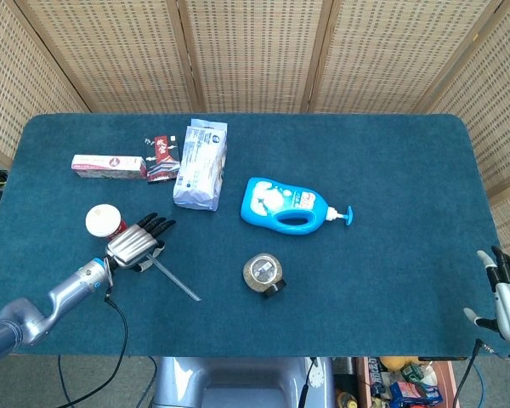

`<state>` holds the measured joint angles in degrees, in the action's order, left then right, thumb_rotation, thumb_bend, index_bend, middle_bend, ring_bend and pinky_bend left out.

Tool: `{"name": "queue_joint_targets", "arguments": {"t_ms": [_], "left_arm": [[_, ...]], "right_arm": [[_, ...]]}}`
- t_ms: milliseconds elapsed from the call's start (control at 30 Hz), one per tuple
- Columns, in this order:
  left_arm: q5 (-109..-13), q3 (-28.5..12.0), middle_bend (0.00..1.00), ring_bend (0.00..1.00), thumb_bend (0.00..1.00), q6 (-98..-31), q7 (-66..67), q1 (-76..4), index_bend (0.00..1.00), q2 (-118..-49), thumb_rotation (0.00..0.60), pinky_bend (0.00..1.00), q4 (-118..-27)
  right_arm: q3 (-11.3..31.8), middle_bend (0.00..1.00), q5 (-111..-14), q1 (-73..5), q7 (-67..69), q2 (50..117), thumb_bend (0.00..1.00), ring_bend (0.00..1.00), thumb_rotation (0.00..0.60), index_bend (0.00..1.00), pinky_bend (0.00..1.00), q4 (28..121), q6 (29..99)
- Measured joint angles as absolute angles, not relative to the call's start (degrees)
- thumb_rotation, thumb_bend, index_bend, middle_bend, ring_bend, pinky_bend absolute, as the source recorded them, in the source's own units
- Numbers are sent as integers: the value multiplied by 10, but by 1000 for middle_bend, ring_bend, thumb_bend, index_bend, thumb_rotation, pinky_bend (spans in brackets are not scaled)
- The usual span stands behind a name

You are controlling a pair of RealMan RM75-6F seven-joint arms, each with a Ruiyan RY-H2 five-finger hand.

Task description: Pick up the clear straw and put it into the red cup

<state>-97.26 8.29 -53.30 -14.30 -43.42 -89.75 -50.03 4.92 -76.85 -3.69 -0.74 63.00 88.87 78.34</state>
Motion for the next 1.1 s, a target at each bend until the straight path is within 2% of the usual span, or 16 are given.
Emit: {"name": "queue_joint_targets", "arguments": {"t_ms": [400,700,900,1100], "left_arm": [[-974,82,0,0,412,-555,-137,-432,573,-884,600,0,-512],[-976,54,0,0,435,-614,-88,-435,573,-837,600,0,-567],[-979,31,0,0,435,-648,-15,-439,574,-789,600,0,-612],[-992,10,0,0,458,-662,132,-450,579,-712,600,0,-658]], "right_arm": [[48,0,-772,-36,-5,628,0,0,600,0,0,892,787],[48,0,-776,-34,0,625,0,0,600,0,0,895,791],[47,0,-780,-33,4,623,0,0,600,0,0,897,793],[45,0,-785,-33,7,621,0,0,600,0,0,900,795]]}}
